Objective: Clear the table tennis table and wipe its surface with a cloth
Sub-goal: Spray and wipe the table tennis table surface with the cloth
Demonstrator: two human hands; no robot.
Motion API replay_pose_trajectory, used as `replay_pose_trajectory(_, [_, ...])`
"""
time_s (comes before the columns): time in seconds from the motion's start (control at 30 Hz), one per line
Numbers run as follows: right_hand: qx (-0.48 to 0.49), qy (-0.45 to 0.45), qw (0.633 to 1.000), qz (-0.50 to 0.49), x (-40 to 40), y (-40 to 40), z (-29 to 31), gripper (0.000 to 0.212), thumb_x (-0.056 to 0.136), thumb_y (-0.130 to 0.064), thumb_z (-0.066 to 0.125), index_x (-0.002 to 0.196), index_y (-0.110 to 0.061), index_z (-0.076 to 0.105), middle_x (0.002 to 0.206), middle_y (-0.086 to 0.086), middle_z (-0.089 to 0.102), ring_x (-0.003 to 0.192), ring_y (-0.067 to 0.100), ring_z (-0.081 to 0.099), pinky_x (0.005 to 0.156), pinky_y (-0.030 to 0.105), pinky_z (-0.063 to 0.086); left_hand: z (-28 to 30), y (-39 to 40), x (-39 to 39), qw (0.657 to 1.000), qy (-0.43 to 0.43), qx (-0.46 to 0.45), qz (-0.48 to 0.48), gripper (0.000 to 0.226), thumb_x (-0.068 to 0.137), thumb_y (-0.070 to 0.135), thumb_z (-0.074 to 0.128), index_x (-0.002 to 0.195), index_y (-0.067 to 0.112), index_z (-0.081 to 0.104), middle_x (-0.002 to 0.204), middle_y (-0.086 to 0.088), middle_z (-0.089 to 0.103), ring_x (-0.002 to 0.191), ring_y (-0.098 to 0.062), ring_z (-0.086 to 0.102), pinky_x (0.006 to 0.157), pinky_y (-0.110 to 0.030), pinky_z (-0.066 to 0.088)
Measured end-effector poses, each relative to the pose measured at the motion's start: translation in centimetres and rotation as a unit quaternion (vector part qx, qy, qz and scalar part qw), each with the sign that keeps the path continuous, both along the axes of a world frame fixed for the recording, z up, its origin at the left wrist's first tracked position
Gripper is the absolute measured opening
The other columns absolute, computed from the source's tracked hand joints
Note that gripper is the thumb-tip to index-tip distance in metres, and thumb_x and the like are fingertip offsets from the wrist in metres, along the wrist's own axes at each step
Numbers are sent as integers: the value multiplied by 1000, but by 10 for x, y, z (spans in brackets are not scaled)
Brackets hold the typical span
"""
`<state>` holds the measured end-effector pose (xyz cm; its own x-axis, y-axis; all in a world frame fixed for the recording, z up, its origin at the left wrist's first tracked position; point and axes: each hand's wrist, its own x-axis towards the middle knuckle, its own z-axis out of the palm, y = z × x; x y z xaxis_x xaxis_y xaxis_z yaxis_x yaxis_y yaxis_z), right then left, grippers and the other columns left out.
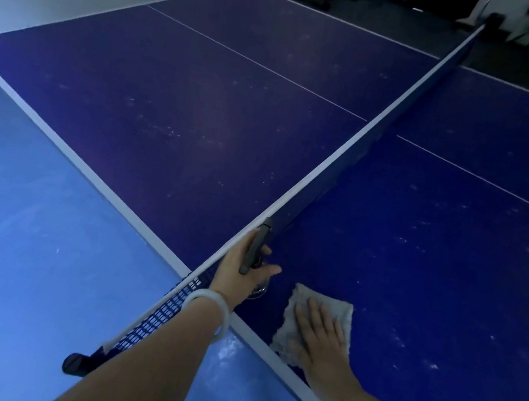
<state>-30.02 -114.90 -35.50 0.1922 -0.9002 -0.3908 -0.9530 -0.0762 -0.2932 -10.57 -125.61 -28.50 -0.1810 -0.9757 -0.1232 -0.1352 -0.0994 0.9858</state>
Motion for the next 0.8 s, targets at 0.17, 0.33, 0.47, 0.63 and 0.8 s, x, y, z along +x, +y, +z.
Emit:
replay_pose_trajectory(0.17, [-16,-7,1000,-21,5,5,6,65,105,-43,15,139,-19,-35,144,-13,-44,136,9,-40,109,27,-29,-3,21,13,997,-76,18,-5,66,76,13,82,128,35,49,103,16,63,94,0,61,79,-15,47])
replay_pose_trajectory(0.33, [-19,-39,999,-24,-1,38,11,57,104,-44,7,145,-27,-28,151,-11,-39,135,5,-42,113,29,-28,-16,81,15,974,-159,38,159,64,86,16,72,142,21,39,137,4,38,127,-16,44,106,-33,40])
replay_pose_trajectory(0.47, [-122,28,992,-35,-31,69,11,57,103,-33,7,154,-20,-12,164,0,-7,148,14,-13,120,44,7,-30,120,2,973,-210,-14,100,41,91,9,62,127,24,49,124,7,40,119,-16,47,101,-32,41])
replay_pose_trajectory(0.63, [-100,85,961,-242,-25,58,19,60,100,-20,17,155,-18,-7,163,13,-3,150,34,1,121,51,10,-33,105,-27,940,-305,-136,-67,39,95,18,55,134,15,49,135,4,41,127,-14,40,108,-27,35])
replay_pose_trajectory(0.8, [-128,110,986,-10,-36,76,11,52,105,-32,22,153,-12,25,160,7,25,147,28,14,109,44,28,-46,78,-57,867,-460,-149,-118,60,102,37,35,153,10,19,157,-6,16,145,-21,16,121,-30,11])
